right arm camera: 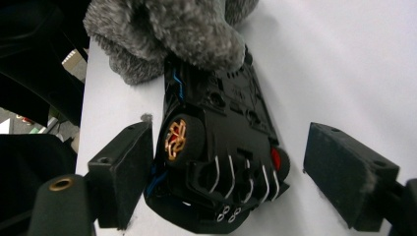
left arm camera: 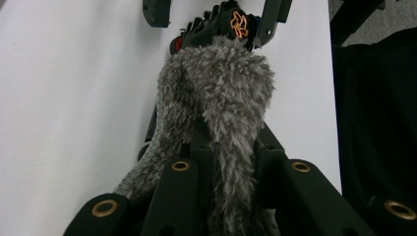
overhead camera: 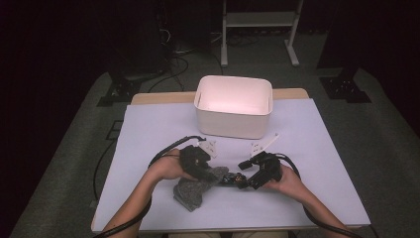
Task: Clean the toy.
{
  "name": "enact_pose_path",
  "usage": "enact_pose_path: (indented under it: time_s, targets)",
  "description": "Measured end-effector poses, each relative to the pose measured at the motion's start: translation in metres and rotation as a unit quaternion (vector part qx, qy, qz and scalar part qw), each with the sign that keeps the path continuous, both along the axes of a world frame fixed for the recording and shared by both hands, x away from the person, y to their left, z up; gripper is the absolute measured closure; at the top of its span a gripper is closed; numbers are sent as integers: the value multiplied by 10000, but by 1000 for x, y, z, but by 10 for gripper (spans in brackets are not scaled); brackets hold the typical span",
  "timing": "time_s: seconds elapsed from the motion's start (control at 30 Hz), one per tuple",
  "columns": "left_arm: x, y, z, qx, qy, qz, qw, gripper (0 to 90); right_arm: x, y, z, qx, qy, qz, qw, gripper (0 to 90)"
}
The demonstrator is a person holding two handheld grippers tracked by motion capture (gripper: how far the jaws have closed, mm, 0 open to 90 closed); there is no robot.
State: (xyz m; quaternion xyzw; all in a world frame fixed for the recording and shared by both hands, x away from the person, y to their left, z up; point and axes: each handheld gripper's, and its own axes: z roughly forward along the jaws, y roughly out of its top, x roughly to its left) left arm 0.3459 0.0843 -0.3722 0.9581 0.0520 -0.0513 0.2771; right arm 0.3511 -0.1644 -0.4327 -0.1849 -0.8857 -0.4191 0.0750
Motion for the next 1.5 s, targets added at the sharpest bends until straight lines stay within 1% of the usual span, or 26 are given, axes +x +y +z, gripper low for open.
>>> enact_pose_path:
  time_s: [0.13, 0.17, 0.27, 0.33, 0.37, 0.43, 0.47, 0.53, 0.63, 0.67, 0.7, 0.73, 0.77, 0.8, 0.83, 0.93, 1.07, 1.1, 1.13, 1.17, 1.27, 1.33, 1.37, 1.4, 1.47, 1.5]
  targets:
    - [-7, 0, -3, 70, 83, -97, 9999, 766, -3, 3, -4, -118, 62, 35, 9999, 153]
    - [-10, 0, -5, 124, 100, -160, 9997, 766, -6, 6, -7, -202, 78, 80, 9997, 147]
    - [-13, 0, -8, 137, 122, -209, 9996, 766, -9, 8, -10, -281, 75, 102, 9995, 141]
    - [-16, 1, -13, 165, 219, -276, 9992, 765, -13, 10, -15, -360, 82, 149, 9992, 140]
    - [-16, 1, -13, 165, 219, -276, 9992, 766, -13, 10, -15, -360, 82, 149, 9992, 140]
    - [-20, 1, -20, 204, 267, -316, 9989, 765, -17, 14, -20, -507, -7, 200, 9985, 136]
    - [-20, 1, -20, 204, 267, -316, 9989, 765, -17, 14, -20, -507, -7, 200, 9985, 136]
    - [-21, 1, -24, 224, 268, -278, 9990, 757, -22, 16, -20, -595, -220, 229, 9977, 139]
    - [-20, 5, -26, 69, 330, -241, 9991, 757, -22, 16, -20, -577, -285, 243, 9976, 154]
    - [-19, 6, -25, 40, 323, -245, 9992, 757, -24, 14, -20, -523, -358, 357, 9974, 234]
    - [-18, 6, -24, 33, 314, -267, 9991, 757, -25, 14, -20, -514, -417, 397, 9970, 235]
    - [-18, 6, -24, 33, 314, -267, 9991, 757, -25, 14, -20, -514, -417, 397, 9970, 235]
    - [-17, 5, -23, 18, 298, -251, 9992, 757, -26, 15, -21, -557, -548, 460, 9959, 236]
    - [-17, 5, -23, 18, 298, -251, 9992, 756, -26, 15, -21, -557, -548, 460, 9959, 236]
    - [-15, 5, -23, 4, 301, -223, 9993, 756, -26, 14, -21, -567, -650, 546, 9948, 237]
    - [-11, 4, -21, 8, 254, -154, 9996, 755, -25, 15, -20, -601, -732, 632, 9935, 237]
    - [-3, 2, -18, 63, 220, -47, 9997, 755, -24, 15, -18, -704, -993, 801, 9893, 237]
    - [0, 2, -18, 56, 210, -10, 9998, 755, -23, 15, -18, -736, -1094, 822, 9879, 237]
    - [2, 2, -17, 35, 208, 27, 9998, 755, -20, 12, -16, -797, -1180, 770, 9868, 237]
    - [4, 1, -17, 19, 215, 76, 9997, 755, -18, 10, -16, -768, -1164, 732, 9875, 237]
    - [9, -2, -16, 43, 157, 111, 9998, 755, -18, 8, -18, -730, -1194, 702, 9877, 237]
    - [12, -10, -18, 97, 149, 34, 9998, 755, -20, 7, -23, -685, -1240, 655, 9877, 237]
    - [12, -10, -18, 97, 149, 34, 9998, 755, -20, 7, -23, -685, -1240, 655, 9877, 237]
    - [11, -19, -20, 85, 157, -2, 9998, 755, -21, 6, -24, -625, -1194, 612, 9890, 237]
    - [11, -29, -21, 85, 121, -115, 9998, 755, -21, 6, -24, -657, -1279, 633, 9876, 237]
    - [11, -29, -21, 85, 121, -115, 9998, 755, -21, 6, -24, -657, -1279, 633, 9876, 237]
